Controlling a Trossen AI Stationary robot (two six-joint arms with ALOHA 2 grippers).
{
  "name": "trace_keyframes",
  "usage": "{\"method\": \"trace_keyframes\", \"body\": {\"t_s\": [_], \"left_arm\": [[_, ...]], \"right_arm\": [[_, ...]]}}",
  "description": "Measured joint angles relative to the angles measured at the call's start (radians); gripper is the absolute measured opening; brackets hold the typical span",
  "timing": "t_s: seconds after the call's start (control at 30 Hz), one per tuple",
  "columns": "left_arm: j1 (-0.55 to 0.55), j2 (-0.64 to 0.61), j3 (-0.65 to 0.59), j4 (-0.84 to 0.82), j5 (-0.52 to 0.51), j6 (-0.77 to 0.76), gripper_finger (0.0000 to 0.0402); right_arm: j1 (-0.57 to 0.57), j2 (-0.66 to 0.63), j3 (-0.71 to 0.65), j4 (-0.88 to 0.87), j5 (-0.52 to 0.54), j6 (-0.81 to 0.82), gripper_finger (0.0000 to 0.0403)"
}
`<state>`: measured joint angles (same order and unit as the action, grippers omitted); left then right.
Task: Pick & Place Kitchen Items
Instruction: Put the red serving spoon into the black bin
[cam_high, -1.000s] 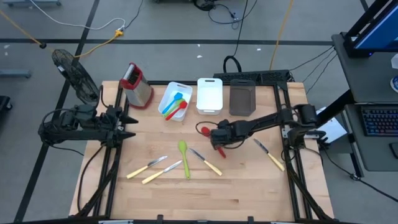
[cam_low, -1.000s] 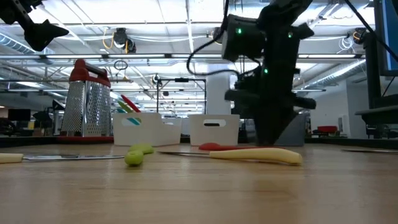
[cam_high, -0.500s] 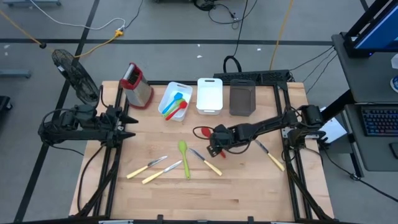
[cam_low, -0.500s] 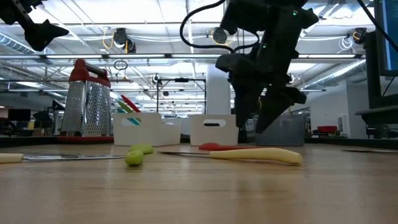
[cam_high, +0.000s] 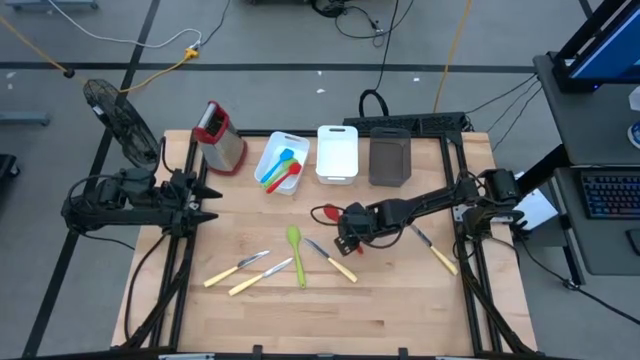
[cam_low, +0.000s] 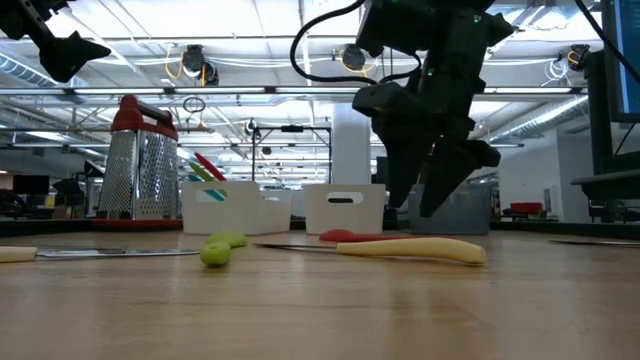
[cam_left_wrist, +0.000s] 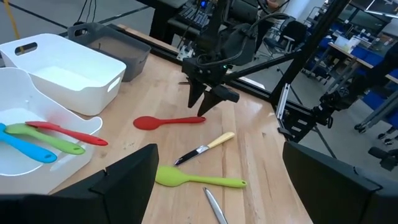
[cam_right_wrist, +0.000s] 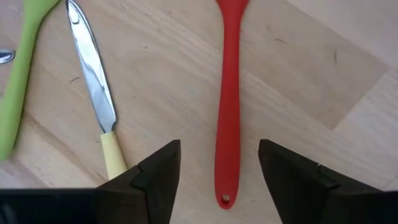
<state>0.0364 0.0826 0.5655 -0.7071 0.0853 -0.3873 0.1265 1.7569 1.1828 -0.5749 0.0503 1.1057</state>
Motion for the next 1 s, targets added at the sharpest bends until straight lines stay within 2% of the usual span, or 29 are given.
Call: {"method": "trace_keyframes", "body": {"t_s": [0.17, 0.47, 0.73, 0.83, 0.9, 1.0], "left_arm": [[0.0, 0.0, 0.0, 0.0, 0.0, -0.007, 0.0351], [0.0, 0.0, 0.0, 0.0, 0.0, -0.01, 0.0351], [0.0, 0.0, 0.0, 0.0, -0.001, -0.008, 0.0351], [0.0, 0.0, 0.0, 0.0, -0.001, -0.008, 0.0351], [0.0, 0.0, 0.0, 0.0, -0.002, -0.009, 0.0351], [0.0, 0.0, 0.0, 0.0, -0.002, -0.014, 0.0351]], "right_arm": [[0.002, 0.0, 0.0, 0.048, -0.001, -0.005, 0.0208], [0.003, 0.0, 0.001, 0.132, -0.01, -0.171, 0.0208], [0.005, 0.0, 0.001, 0.164, -0.029, -0.208, 0.0208], [-0.004, 0.0, 0.001, 0.159, -0.127, -0.285, 0.0208], [0.0, 0.0, 0.006, 0.134, -0.127, -0.305, 0.0208], [0.016, 0.0, 0.057, 0.001, -0.088, -0.323, 0.0208]]}}
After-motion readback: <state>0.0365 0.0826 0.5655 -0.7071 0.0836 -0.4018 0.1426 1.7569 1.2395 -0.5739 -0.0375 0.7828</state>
